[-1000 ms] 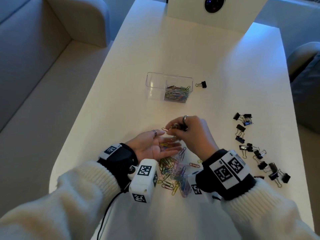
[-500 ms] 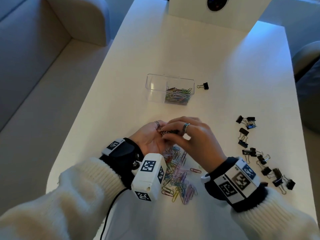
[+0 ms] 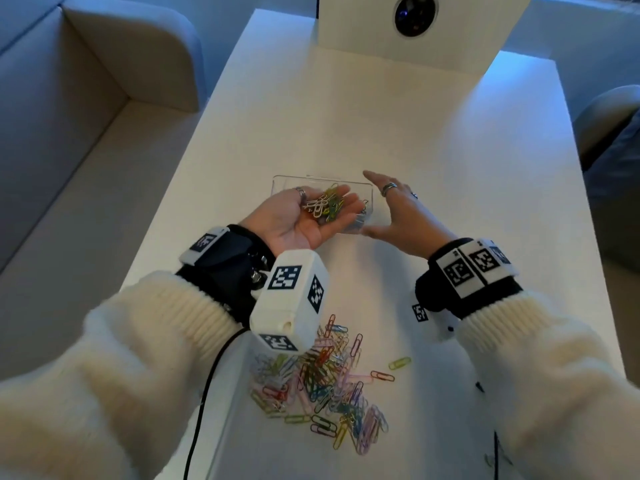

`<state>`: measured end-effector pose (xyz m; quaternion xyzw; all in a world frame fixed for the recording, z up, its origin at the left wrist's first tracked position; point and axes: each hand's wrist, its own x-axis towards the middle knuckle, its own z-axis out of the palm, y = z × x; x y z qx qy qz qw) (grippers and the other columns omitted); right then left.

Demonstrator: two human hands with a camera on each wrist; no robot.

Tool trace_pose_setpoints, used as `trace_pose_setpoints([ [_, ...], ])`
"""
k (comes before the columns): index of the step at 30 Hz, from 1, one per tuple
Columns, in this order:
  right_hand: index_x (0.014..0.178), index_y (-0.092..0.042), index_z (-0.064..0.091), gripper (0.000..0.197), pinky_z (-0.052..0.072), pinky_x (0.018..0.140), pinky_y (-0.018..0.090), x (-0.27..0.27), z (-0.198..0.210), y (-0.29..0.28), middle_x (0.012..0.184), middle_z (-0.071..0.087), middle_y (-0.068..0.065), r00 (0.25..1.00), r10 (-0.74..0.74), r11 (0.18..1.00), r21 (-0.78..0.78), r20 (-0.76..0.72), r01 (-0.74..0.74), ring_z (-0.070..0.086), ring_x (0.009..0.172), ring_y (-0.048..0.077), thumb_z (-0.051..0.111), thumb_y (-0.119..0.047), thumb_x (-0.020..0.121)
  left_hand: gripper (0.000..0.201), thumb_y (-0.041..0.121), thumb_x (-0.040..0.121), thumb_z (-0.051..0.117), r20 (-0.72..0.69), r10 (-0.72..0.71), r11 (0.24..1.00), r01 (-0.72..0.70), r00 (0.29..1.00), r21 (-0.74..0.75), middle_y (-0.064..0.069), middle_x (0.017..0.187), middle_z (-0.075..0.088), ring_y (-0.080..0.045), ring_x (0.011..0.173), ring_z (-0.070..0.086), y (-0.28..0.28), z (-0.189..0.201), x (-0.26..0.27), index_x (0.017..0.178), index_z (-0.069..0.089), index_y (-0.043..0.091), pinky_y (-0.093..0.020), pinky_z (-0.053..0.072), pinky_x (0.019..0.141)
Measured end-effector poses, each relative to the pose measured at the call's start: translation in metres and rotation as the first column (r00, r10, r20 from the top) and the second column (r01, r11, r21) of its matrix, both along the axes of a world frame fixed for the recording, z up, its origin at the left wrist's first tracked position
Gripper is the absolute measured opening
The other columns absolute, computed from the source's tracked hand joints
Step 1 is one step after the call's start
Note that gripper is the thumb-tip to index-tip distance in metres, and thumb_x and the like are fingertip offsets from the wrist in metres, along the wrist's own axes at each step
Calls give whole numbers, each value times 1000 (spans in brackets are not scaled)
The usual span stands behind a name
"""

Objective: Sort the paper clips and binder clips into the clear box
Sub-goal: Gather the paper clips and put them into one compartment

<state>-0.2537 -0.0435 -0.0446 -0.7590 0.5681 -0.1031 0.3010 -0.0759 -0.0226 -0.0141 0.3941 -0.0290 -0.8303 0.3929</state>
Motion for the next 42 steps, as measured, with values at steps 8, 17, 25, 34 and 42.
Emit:
trace_pose_setpoints([
  [8, 139, -15, 35, 63, 21, 106, 22, 1, -9, -8, 139, 44, 0, 1000, -17, 998, -64, 12, 18, 33, 131, 15, 62, -8, 83, 30, 8, 98, 26, 62, -9, 997, 5, 998, 75, -30, 96, 55, -40, 113, 52, -24, 0, -7, 100, 45, -15, -44, 37, 105],
  [17, 139, -17, 35, 62, 24, 106, 25, -3, -10, -9, 136, 47, 0, 1000, -5, 999, -49, 29, 6, 38, 128, 17, 62, -12, 83, 60, 31, 95, 32, -38, -239, 970, 240, 970, 43, -36, 130, 45, -44, 120, 48, -41, 5, 5, 131, 31, -17, -43, 44, 100],
  [25, 122, -23, 50, 47, 40, 96, 38, -4, -9, 4, 123, 45, 5, 1000, -9, 967, -256, -19, 3, 41, 113, 24, 68, -24, 78, 38, 5, 91, 45, 958, -85, 651, 743, 275, -156, -3, 122, 53, -15, 69, 63, -21, 10, 15, 128, 48, 14, -16, 46, 47],
  [34, 117, -24, 60, 35, 34, 98, 43, 9, -10, 0, 136, 38, 1, 942, 22, 969, -224, -336, -103, 28, 126, 25, 55, -40, 86, 51, 19, 87, 49, 906, 252, 311, 915, -339, 256, -3, 131, 53, -23, 119, 49, -20, -19, 7, 137, 39, 27, -36, 44, 92],
  [42, 117, -24, 60, 32, 31, 98, 44, 13, -6, 1, 137, 39, 0, 946, 23, 971, -220, -323, -99, 27, 127, 24, 55, -34, 87, 44, 18, 88, 47, 861, 343, 297, 913, -376, 281, -4, 125, 54, -25, 111, 55, -13, -23, 5, 131, 39, 23, -35, 46, 81],
])
